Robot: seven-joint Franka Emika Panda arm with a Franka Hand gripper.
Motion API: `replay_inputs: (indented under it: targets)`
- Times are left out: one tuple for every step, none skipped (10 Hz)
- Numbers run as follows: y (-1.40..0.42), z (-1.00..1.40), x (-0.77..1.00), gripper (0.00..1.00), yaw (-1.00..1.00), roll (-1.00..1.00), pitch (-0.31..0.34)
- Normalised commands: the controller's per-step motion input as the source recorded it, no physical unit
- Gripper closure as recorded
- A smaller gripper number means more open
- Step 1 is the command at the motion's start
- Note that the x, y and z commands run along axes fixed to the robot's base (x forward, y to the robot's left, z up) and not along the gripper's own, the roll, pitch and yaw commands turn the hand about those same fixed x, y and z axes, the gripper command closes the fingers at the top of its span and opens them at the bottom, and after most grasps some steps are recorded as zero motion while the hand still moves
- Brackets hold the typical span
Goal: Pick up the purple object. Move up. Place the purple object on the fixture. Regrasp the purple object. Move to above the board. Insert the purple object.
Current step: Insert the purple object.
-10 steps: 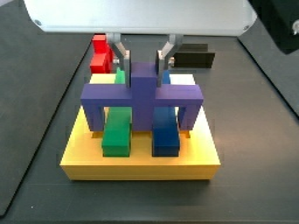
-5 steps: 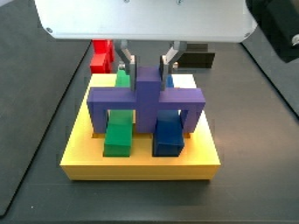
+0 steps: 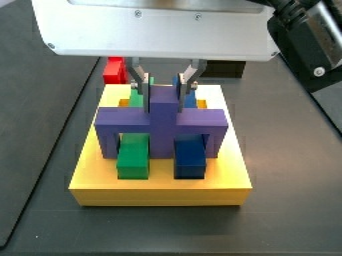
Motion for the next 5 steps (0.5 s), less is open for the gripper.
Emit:
replay_inputs:
  targets:
    - [0.06, -0.2, 0.0, 1.0, -0.15, -0.04, 0.0]
    - [0.26, -0.21, 0.0, 1.0, -0.07, -0.02, 0.0]
    - [0.3, -0.21, 0.0, 1.0, -0.01, -0.1, 0.0]
    - [0.25, -0.29, 0.0, 1.0, -0.01, -0.03, -0.049]
    - [0.0, -0.43, 0.0, 1.0, 0.0, -0.03, -0.069]
